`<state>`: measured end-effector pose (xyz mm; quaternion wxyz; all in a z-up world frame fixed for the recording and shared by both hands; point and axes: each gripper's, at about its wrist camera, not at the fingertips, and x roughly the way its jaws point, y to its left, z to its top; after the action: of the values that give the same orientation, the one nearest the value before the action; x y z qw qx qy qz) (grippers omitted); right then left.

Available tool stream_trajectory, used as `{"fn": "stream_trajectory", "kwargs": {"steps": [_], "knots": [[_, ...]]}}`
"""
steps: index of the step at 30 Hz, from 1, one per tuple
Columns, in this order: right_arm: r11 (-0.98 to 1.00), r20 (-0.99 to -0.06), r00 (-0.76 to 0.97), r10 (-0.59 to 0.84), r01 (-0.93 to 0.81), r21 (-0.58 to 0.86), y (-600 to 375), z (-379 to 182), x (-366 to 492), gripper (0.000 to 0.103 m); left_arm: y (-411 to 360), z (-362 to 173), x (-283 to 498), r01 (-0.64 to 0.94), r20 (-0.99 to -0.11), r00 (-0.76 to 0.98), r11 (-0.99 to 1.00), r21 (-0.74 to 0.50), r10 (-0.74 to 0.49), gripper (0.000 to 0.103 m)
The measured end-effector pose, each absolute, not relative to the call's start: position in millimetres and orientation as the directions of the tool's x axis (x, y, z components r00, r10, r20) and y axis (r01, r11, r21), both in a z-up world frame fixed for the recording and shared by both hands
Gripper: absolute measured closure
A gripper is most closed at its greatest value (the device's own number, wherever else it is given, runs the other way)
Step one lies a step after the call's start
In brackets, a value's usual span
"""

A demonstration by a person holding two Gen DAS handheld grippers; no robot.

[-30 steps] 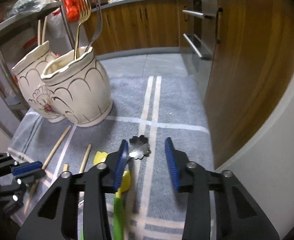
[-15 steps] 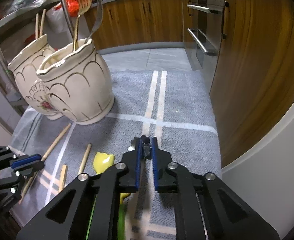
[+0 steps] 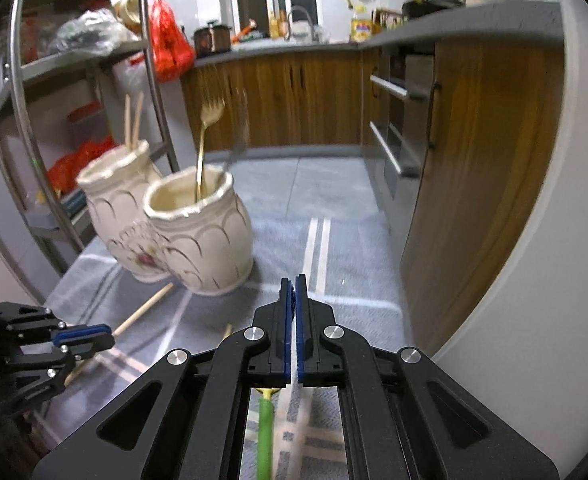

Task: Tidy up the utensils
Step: 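Close left tool on a wooden chopstick while right tool grasps a green spoon, then lift the chopstick with left tool while right tool carries the spoon toward the holder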

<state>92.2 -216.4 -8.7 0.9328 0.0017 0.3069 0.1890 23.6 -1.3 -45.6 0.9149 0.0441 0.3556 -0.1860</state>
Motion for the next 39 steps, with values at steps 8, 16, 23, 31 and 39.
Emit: {"fn": "stream_trajectory", "kwargs": {"steps": [8, 16, 23, 31, 39], "knots": [[0.931, -0.483, 0.801, 0.354, -0.350, 0.102, -219.7, 18.8, 75.3, 0.101, 5.4, -31.5, 7.8, 0.388, -0.606, 0.728, 0.921, -0.021, -0.320, 0.098], [0.930, -0.428, 0.831, 0.356, -0.358, 0.079, -210.0, 44.6, 70.6, 0.101, 13.1, -7.7, -1.9, 0.394, -0.502, 0.791, 0.919, -0.018, -0.349, 0.098], [0.935, -0.372, 0.863, 0.342, -0.352, 0.044, -192.2, 70.3, 89.8, 0.101, 27.2, 44.9, 9.8, 0.367, -0.334, 0.877, 0.930, 0.002, -0.346, 0.098], [0.948, -0.310, 0.898, 0.311, -0.314, 0.041, -175.6, 93.5, 120.0, 0.101, 64.4, 83.9, 68.0, 0.315, -0.203, 0.917, 0.935, -0.160, -0.344, 0.098], [0.966, -0.262, 0.930, 0.258, -0.257, 0.036, -161.0, 104.1, 144.5, 0.101, 86.5, 86.3, 116.9, 0.294, -0.150, 0.921, 0.895, -0.335, -0.359, 0.098]]}}
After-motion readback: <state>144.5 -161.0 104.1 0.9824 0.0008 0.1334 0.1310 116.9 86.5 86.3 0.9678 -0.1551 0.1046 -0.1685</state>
